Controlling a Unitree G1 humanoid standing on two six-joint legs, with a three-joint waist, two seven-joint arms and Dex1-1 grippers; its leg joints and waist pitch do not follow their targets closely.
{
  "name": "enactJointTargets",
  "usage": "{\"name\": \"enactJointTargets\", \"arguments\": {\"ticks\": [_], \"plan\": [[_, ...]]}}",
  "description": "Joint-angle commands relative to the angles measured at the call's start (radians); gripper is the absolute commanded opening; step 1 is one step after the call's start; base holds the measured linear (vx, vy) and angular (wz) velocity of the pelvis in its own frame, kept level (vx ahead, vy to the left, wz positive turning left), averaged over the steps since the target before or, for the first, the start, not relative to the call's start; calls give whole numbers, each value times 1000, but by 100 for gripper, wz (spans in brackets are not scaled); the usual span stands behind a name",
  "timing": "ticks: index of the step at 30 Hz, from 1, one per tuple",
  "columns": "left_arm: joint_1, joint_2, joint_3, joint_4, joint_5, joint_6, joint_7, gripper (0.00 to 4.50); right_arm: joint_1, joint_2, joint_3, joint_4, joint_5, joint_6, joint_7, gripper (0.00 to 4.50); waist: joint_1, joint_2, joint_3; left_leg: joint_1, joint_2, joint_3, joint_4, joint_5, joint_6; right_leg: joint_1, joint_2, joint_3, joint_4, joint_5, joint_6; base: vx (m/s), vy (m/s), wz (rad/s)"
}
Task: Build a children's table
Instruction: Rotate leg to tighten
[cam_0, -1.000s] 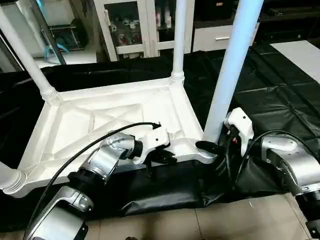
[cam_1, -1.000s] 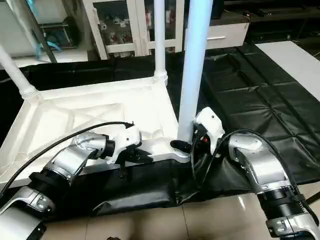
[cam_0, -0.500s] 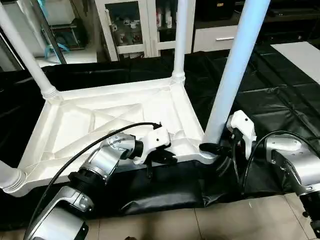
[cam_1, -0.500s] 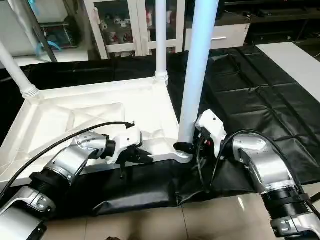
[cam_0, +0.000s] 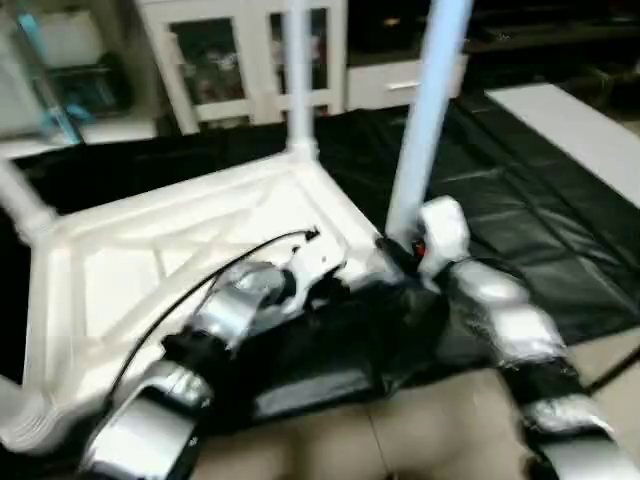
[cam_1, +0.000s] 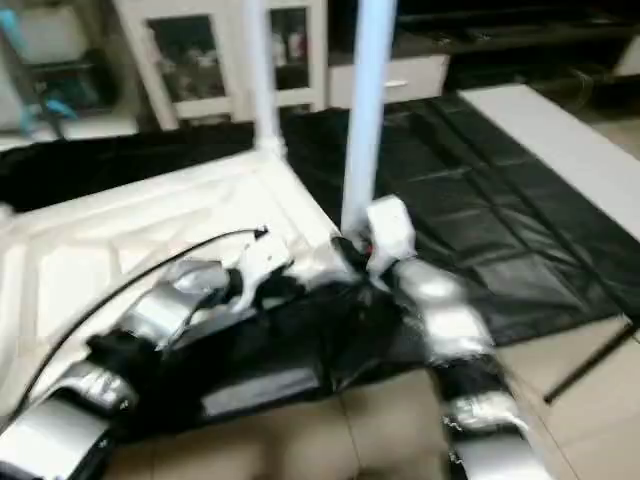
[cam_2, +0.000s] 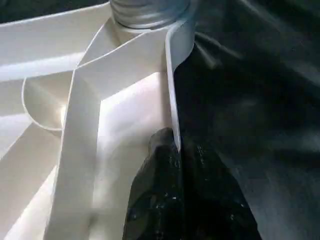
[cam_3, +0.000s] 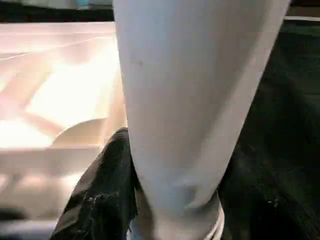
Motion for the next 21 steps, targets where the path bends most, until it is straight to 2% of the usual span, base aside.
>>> {"name": "enactJointTargets", "arguments": {"ticks": [1,2,3,6,9,11,12,13,14,15,16,17,18,21], "plan": [[-19,-38,16,19,-13,-15,68,0,-18,26,-83,134,-14,-1,-206,191,-17,-13,-45,27,47,-50,-96,-585,-47,3,-25,4,-87,-557,-154,0,0,0],[-28,-46,20,32,-7,-15,93,0,-34,47,-101,160,-5,-14,-253,190,-24,-13,-45,29,45,-49,-93,-594,-46,-3,-25,4,-89,-564,-155,0,0,0],[-47,-62,28,59,5,-19,140,0,-69,91,-143,219,16,-42,-352,190,-34,-14,-47,30,43,-51,-92,-601,-45,-2,-26,1,-90,-579,-150,0,0,0],[-71,-80,37,101,21,-44,201,0,-126,139,-156,302,-4,-117,-471,190,-44,-9,-49,22,45,-56,-95,-597,-42,1,-27,-1,-88,-542,-156,0,0,0],[-83,-87,38,127,27,-75,218,0,-171,165,-161,370,-22,-186,-540,190,-54,-14,-51,16,45,-54,-95,-588,-28,2,-28,0,-84,-487,-179,0,0,0],[-83,-86,36,127,27,-82,211,0,-179,167,-160,384,-19,-211,-526,190,-56,-11,-54,11,46,-53,-96,-564,-14,8,-30,2,-79,-446,-189,0,0,0],[-77,-80,35,120,26,-88,201,0,-184,166,-160,386,-8,-231,-486,190,-54,-15,-57,7,47,-50,-94,-531,0,11,-31,4,-74,-404,-203,0,0,0],[-78,-79,34,124,25,-92,201,0,-190,167,-162,396,-6,-245,-474,190,-54,-14,-56,3,48,-47,-94,-506,16,15,-31,5,-72,-374,-214,0,0,0],[-77,-74,34,128,26,-98,198,0,-186,167,-165,386,5,-264,-424,225,-54,-12,-57,0,48,-47,-94,-495,23,18,-32,4,-69,-363,-217,0,0,0],[-77,-72,34,131,27,-101,198,0,-184,167,-166,381,10,-274,-398,225,-55,-12,-57,-3,49,-46,-94,-476,36,23,-32,4,-67,-346,-222,0,0,0],[-77,-70,34,136,28,-106,198,0,-181,165,-166,378,7,-295,-386,225,-54,-12,-58,-5,49,-45,-94,-457,44,24,-32,4,-66,-331,-227,0,0,0],[-79,-66,32,148,30,-117,194,0,-171,158,-160,361,10,-329,-331,246,-53,-8,-58,-4,49,-43,-93,-452,48,24,-33,4,-66,-327,-230,0,0,0],[-80,-65,32,151,30,-120,193,0,-168,156,-158,356,9,-333,-324,263,-52,-13,-59,-4,50,-42,-91,-446,57,25,-33,4,-67,-325,-232,0,0,0],[-83,-60,29,164,31,-142,175,0,-117,127,-135,250,14,-324,-253,275,-46,-14,-59,-5,51,-40,-90,-405,81,28,-32,6,-64,-304,-238,0,0,0]]}}
